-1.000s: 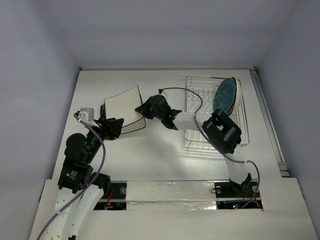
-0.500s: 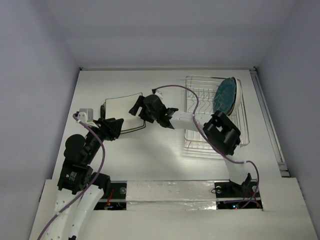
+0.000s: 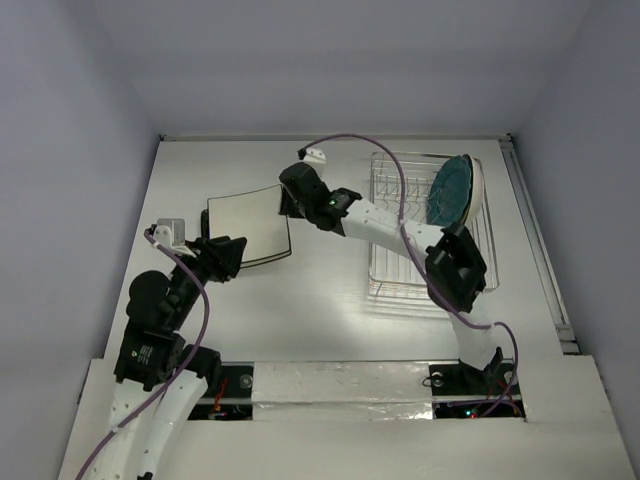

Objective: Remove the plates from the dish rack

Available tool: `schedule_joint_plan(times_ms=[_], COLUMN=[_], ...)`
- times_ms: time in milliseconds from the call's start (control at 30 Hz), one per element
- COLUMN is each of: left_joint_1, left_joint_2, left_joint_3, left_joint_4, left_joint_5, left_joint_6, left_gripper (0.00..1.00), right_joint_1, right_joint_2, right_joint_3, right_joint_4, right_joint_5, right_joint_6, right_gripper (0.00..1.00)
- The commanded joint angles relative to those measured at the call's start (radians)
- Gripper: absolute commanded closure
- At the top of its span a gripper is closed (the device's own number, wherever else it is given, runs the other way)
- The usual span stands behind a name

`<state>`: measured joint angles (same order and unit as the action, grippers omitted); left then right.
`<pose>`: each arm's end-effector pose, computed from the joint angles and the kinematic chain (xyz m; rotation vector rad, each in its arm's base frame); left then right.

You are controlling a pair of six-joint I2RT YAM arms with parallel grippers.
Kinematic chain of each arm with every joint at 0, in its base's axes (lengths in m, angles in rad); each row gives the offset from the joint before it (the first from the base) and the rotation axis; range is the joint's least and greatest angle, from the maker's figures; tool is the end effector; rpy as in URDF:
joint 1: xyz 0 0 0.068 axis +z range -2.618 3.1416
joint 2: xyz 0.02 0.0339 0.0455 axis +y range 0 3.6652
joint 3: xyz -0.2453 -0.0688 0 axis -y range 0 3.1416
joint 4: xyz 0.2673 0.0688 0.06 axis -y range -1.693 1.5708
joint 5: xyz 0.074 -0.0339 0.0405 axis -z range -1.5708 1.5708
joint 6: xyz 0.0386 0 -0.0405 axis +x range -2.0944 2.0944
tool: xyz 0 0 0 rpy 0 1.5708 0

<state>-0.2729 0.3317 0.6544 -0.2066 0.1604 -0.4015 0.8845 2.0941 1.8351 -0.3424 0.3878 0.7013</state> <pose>0.1273 -0.0420 0.3480 0.0384 1.4905 -0.6646 0.3325 0.3828 0.2534 0.0248 2.1656 0.5113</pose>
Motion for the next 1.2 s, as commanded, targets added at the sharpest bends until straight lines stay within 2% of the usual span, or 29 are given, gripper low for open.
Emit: schedule_joint_plan(times_ms=[0, 33, 67, 100, 133, 167, 233, 267, 300, 367, 467, 667, 767, 800, 900, 1000, 1167], left_joint_1=[0.006, 0.006, 0.006, 0.006, 0.006, 0.006, 0.006, 0.006, 0.006, 0.006, 0.006, -0.005, -0.014, -0.014, -0.014, -0.023, -0.023], left_joint_2=[-0.01, -0.01, -0.014, -0.016, -0.019, -0.022, -0.026, -0.029, -0.031, -0.033, -0.028, -0.028, -0.026, -0.025, -0.025, -0.023, -0.019], left_joint_3=[0.001, 0.001, 0.001, 0.001, -0.001, -0.001, -0.002, -0.002, -0.002, -0.001, 0.001, 0.001, 0.002, 0.002, 0.002, 0.002, 0.001], left_joint_4=[0.049, 0.049, 0.047, 0.049, 0.052, 0.05, 0.055, 0.055, 0.053, 0.05, 0.042, 0.041, 0.042, 0.042, 0.039, 0.042, 0.044], left_joint_5=[0.004, 0.004, 0.007, 0.008, 0.011, 0.013, 0.021, 0.022, 0.021, 0.01, -0.002, -0.001, 0.002, 0.002, 0.002, 0.002, 0.007], left_joint_6=[0.003, 0.003, 0.003, 0.003, 0.003, 0.003, 0.003, 0.003, 0.003, -0.002, -0.003, -0.003, -0.002, -0.002, -0.002, 0.0, 0.0], left_gripper=[0.57, 0.57, 0.57, 0.58, 0.58, 0.58, 0.69, 0.73, 0.82, 0.96, 1.0, 0.94, 0.89, 0.86, 0.76, 0.71, 0.7], right_joint_1=[0.004, -0.011, -0.04, -0.061, -0.112, -0.113, -0.226, -0.263, -0.336, -0.404, -0.507, -0.59, -0.614, -0.63, -0.654, -0.677, -0.699], right_joint_2=[-0.15, -0.243, -0.294, -0.349, -0.468, -0.527, -0.679, -0.722, -0.761, -0.849, -0.905, -0.941, -0.925, -0.918, -0.87, -0.838, -0.809], right_joint_3=[-0.063, -0.116, -0.147, -0.181, -0.265, -0.308, -0.405, -0.436, -0.463, -0.522, -0.563, -0.625, -0.626, -0.628, -0.617, -0.619, -0.62], right_joint_4=[-0.064, -0.075, -0.085, -0.105, -0.107, -0.107, -0.151, -0.161, -0.191, -0.227, -0.254, -0.224, -0.193, -0.179, -0.175, -0.17, -0.156], right_joint_5=[0.163, 0.19, 0.216, 0.247, 0.25, 0.25, 0.205, 0.191, 0.191, 0.212, 0.224, 0.175, 0.129, 0.105, 0.095, 0.106, 0.094], right_joint_6=[-0.088, -0.115, -0.128, -0.134, -0.16, -0.174, -0.193, -0.209, -0.218, -0.241, -0.264, -0.292, -0.298, -0.301, -0.306, -0.31, -0.335], right_gripper=[0.7, 0.85, 0.95, 1.0, 1.0, 1.0, 1.0, 1.0, 1.0, 1.0, 1.0, 0.98, 0.87, 0.78, 0.67, 0.64, 0.6])
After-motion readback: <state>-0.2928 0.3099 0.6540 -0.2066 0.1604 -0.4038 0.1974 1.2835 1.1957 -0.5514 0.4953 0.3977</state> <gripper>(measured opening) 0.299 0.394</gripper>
